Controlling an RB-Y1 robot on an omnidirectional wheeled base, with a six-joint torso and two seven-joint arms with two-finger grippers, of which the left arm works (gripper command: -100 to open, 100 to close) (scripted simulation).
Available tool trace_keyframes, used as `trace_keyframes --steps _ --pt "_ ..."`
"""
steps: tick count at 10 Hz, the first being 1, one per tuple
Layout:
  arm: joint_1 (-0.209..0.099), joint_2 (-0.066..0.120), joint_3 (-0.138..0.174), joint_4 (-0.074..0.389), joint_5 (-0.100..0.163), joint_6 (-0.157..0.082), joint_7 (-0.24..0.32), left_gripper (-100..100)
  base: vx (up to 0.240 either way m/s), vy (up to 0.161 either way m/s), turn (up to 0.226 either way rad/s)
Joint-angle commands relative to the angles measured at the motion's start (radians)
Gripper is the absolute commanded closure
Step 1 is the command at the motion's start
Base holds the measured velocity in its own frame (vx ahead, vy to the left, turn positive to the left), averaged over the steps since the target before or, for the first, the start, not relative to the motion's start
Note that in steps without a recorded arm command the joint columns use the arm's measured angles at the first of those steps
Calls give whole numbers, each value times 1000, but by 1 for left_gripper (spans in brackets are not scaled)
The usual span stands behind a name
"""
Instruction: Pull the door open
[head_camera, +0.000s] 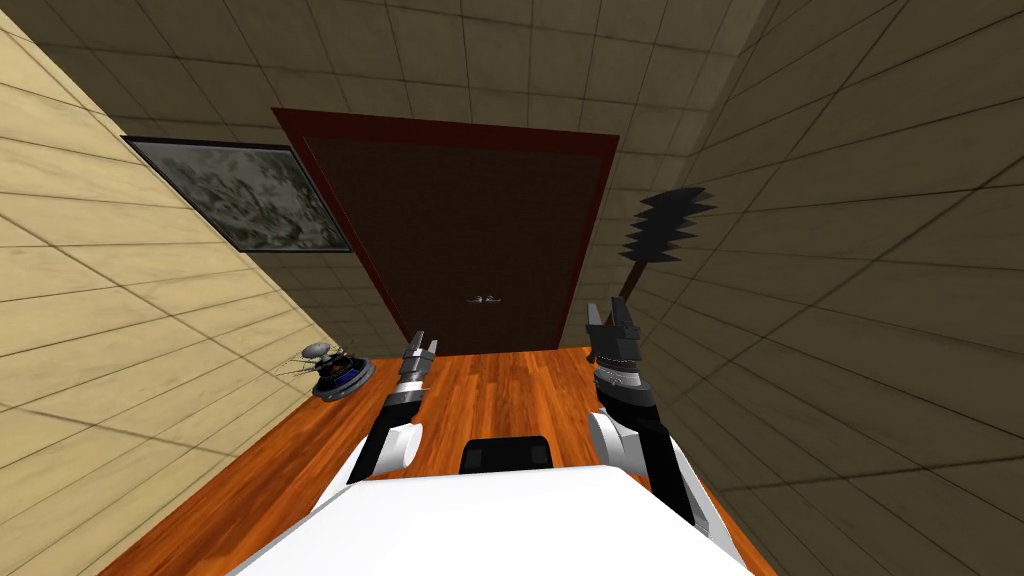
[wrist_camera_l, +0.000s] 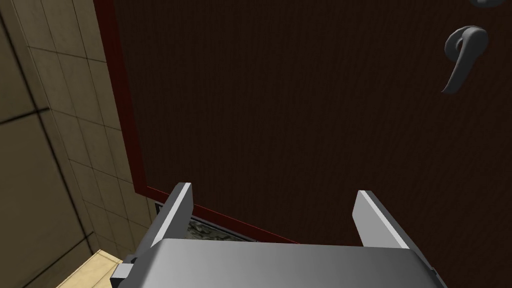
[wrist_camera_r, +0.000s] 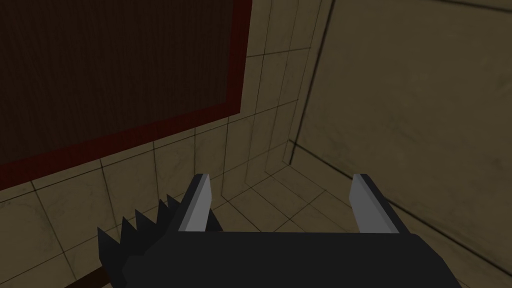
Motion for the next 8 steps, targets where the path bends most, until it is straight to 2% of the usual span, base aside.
trace_keyframes --steps 1,8 --pt "-13 6 3 44 0 -15 4 -100 97 8 -35" --pt "-59 29 13 206 0 -58 18 -100 100 0 -35"
